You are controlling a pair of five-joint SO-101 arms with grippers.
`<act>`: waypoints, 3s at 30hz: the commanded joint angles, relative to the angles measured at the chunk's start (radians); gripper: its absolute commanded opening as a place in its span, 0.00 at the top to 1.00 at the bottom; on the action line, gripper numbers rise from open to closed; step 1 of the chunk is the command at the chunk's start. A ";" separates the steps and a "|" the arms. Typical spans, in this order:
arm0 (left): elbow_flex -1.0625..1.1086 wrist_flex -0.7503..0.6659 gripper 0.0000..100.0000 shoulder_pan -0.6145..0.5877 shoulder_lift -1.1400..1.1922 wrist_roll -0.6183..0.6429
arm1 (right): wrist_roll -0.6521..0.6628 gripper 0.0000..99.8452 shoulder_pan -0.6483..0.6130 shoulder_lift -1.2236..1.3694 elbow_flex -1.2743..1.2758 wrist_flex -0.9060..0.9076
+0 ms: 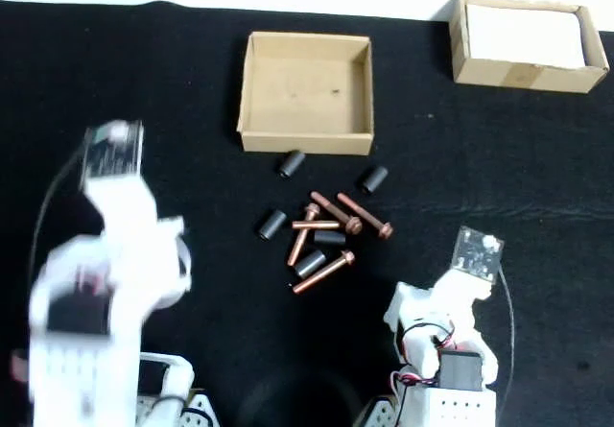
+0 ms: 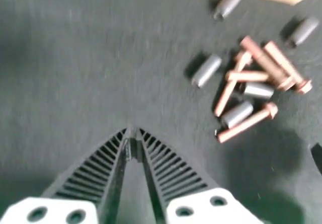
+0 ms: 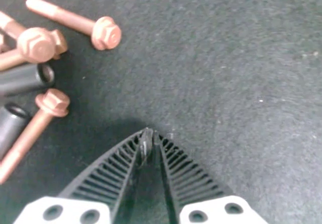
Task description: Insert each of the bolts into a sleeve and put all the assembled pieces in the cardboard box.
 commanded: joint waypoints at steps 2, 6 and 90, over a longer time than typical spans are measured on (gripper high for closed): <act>-0.056 0.021 0.99 0.015 0.194 0.092 | 0.002 0.99 -0.077 0.002 0.128 -0.013; -0.059 -0.018 0.99 0.028 0.246 0.189 | -0.003 0.99 -0.131 0.002 0.122 -0.147; -0.308 -0.265 0.96 -0.042 1.129 0.199 | -0.180 0.99 0.090 2.226 -2.652 0.541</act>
